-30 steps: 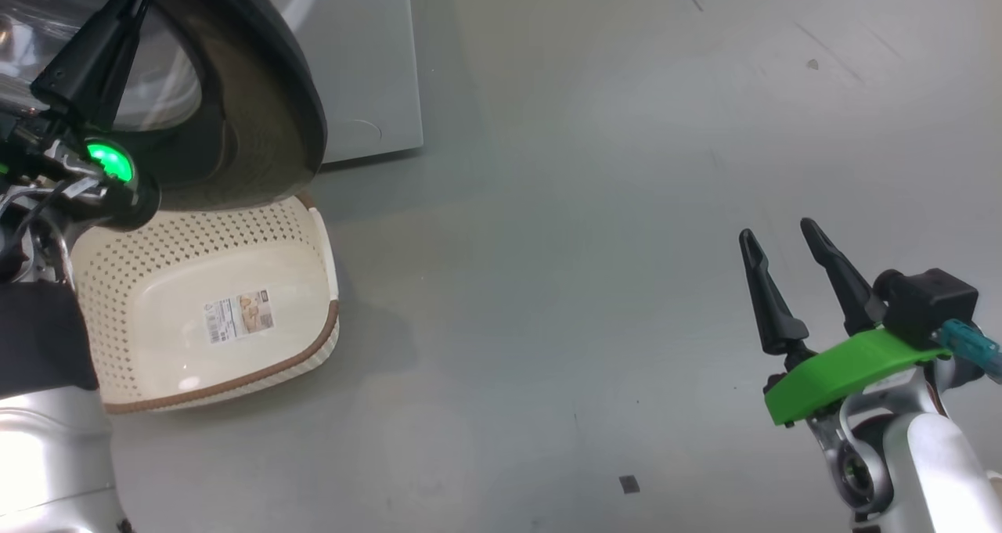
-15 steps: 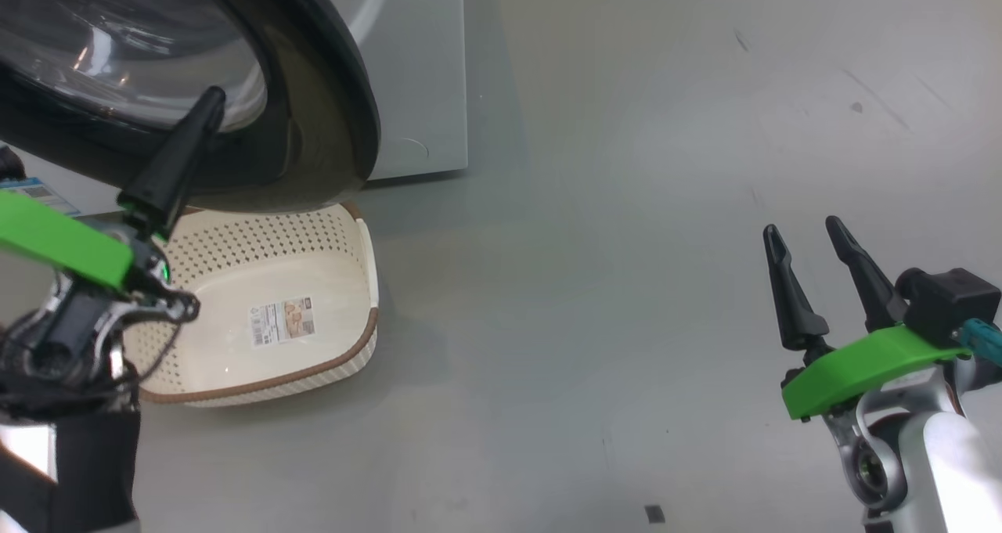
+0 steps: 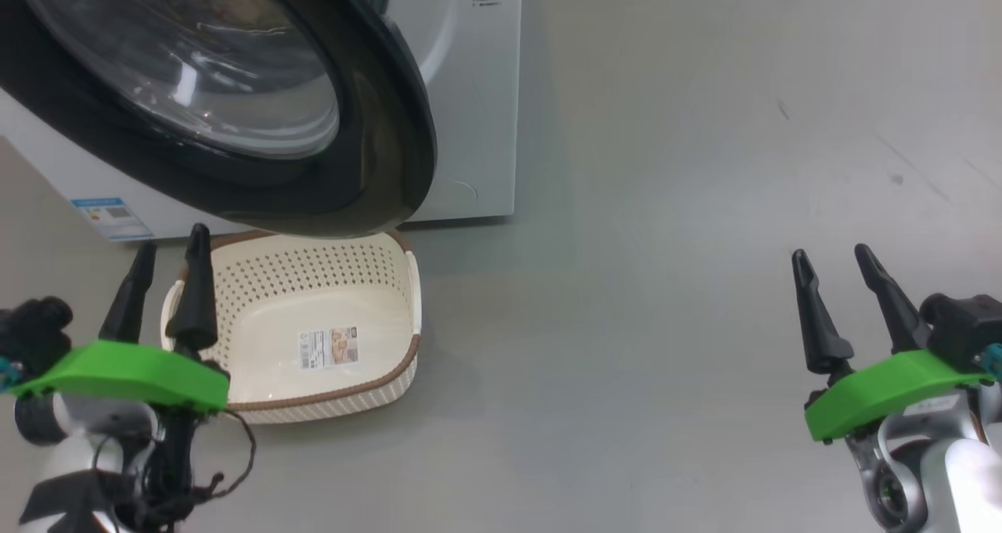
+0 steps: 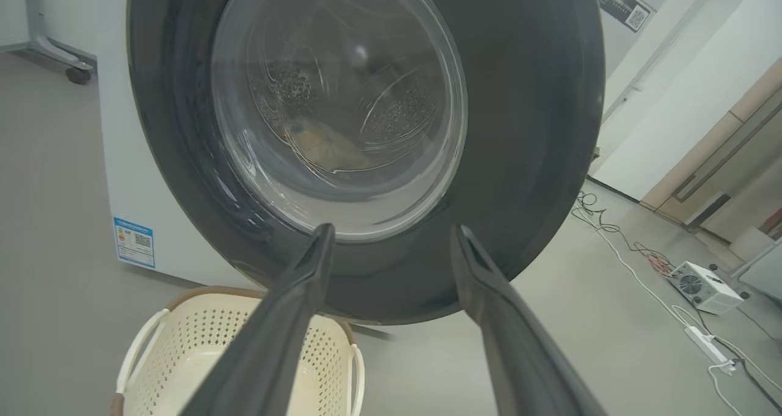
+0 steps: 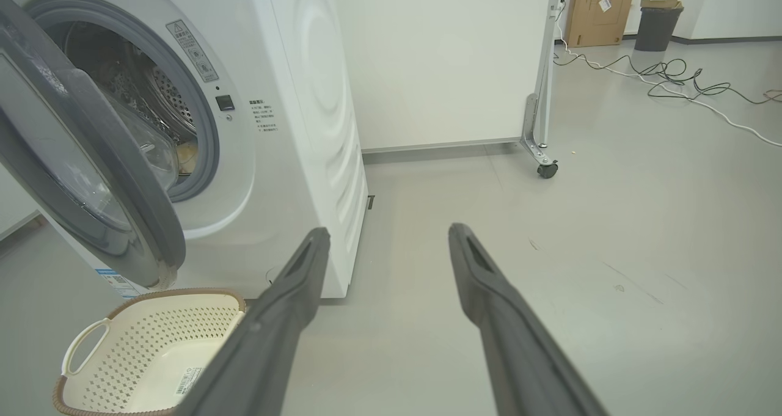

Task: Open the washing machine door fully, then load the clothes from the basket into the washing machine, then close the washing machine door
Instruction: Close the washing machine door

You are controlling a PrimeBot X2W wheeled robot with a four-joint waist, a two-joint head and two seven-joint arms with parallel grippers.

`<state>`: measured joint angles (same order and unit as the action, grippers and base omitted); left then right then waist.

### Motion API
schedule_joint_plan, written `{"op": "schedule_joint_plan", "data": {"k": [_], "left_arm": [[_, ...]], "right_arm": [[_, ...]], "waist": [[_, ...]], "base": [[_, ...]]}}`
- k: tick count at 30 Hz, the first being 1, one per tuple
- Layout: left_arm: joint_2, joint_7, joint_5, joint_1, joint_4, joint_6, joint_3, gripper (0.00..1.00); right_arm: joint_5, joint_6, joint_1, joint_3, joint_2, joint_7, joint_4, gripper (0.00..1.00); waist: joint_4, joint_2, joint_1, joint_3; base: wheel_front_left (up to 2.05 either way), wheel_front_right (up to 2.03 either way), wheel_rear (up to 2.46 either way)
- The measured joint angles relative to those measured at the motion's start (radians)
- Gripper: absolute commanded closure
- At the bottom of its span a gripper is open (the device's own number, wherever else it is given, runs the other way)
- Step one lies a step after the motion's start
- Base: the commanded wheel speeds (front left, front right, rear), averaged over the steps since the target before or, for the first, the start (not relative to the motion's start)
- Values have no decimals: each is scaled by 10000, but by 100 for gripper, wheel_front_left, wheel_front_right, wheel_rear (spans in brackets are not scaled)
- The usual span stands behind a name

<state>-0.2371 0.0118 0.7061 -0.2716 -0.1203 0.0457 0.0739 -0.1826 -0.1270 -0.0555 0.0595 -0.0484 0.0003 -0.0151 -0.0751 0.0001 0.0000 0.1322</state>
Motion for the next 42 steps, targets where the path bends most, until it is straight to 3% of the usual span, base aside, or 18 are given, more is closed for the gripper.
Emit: {"op": "schedule_joint_plan", "data": {"k": [6, 19, 42], "left_arm": [[-73, 947, -1532, 1050, -127, -884, 324, 0], [-96, 1461, -2512, 2440, 259, -1799, 650, 0], [-90, 1453, -2529, 2581, 207, -1960, 920, 0]], "right_arm": [[98, 0, 277, 38, 8, 180, -192, 0], [173, 0, 714, 94, 27, 458, -518, 0], [173, 0, 729, 167, 36, 543, -616, 0]], "waist": [[150, 0, 0, -402], [193, 0, 0, -638], [337, 0, 0, -574]], "base": [[0, 0, 0], [0, 0, 0], [0, 0, 0]]}}
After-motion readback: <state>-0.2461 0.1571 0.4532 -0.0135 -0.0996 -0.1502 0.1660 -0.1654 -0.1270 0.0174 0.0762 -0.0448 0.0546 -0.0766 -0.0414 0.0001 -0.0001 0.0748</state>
